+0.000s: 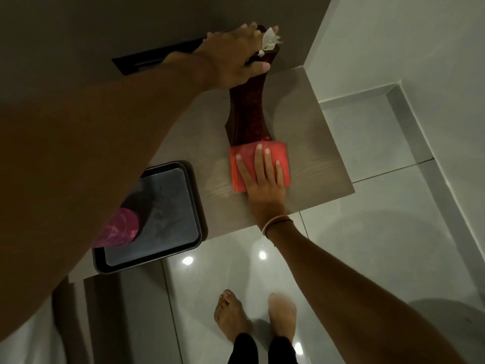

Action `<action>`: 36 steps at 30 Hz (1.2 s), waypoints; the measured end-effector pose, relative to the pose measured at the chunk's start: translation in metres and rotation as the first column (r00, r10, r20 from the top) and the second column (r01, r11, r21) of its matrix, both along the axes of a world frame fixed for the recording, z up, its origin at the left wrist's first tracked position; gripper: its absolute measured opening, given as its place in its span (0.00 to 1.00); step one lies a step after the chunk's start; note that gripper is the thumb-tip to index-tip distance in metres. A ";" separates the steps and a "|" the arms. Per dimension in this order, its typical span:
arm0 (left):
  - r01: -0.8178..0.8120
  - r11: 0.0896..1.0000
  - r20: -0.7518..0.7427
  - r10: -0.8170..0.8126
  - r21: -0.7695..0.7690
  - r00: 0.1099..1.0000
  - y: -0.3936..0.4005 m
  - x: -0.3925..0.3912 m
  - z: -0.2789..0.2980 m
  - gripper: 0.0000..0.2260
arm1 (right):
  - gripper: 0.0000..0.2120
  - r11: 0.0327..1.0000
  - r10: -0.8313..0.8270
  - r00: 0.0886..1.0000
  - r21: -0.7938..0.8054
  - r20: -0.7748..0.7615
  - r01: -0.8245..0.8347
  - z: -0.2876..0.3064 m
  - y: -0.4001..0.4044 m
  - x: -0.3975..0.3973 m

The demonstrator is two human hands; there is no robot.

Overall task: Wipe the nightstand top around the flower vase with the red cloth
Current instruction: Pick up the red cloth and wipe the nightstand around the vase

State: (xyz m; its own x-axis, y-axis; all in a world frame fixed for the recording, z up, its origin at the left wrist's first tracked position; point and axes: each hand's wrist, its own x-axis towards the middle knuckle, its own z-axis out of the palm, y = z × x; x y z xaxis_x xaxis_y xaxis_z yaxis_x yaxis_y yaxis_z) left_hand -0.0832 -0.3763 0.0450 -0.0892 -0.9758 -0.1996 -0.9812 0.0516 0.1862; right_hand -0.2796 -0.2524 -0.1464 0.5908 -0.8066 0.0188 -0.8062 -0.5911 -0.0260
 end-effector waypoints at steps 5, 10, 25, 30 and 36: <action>-0.024 1.000 -0.013 0.024 0.003 1.000 -0.002 0.001 0.001 0.28 | 0.25 1.000 0.009 1.000 0.005 -0.029 -0.008 -0.001 0.005 -0.001; -0.023 0.999 -0.003 0.023 -0.036 1.000 0.000 -0.001 0.000 0.28 | 0.27 0.956 0.096 0.992 0.283 -0.078 -0.071 0.020 -0.012 -0.003; 0.036 0.996 0.049 -0.032 -0.078 0.998 0.019 -0.013 -0.002 0.29 | 0.16 0.593 -0.784 -0.251 0.805 0.568 -0.033 0.105 -0.096 0.005; 0.030 0.997 0.047 -0.026 -0.076 0.999 0.015 -0.012 -0.004 0.30 | 0.20 0.564 -0.814 0.150 0.825 0.561 -0.025 0.092 -0.087 0.043; 0.041 0.997 0.057 -0.037 -0.073 0.998 0.015 -0.014 -0.005 0.30 | 0.38 0.829 -0.545 0.539 0.509 0.642 0.231 0.054 -0.021 0.053</action>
State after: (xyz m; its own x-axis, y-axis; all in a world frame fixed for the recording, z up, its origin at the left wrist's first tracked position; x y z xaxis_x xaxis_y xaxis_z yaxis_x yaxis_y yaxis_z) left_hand -0.0968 -0.3615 0.0399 -0.1180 -0.9841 -0.1330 -0.9869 0.1013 0.1257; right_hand -0.2263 -0.2733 -0.0923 0.1170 -0.9929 -0.0206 -0.5501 -0.0475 -0.8337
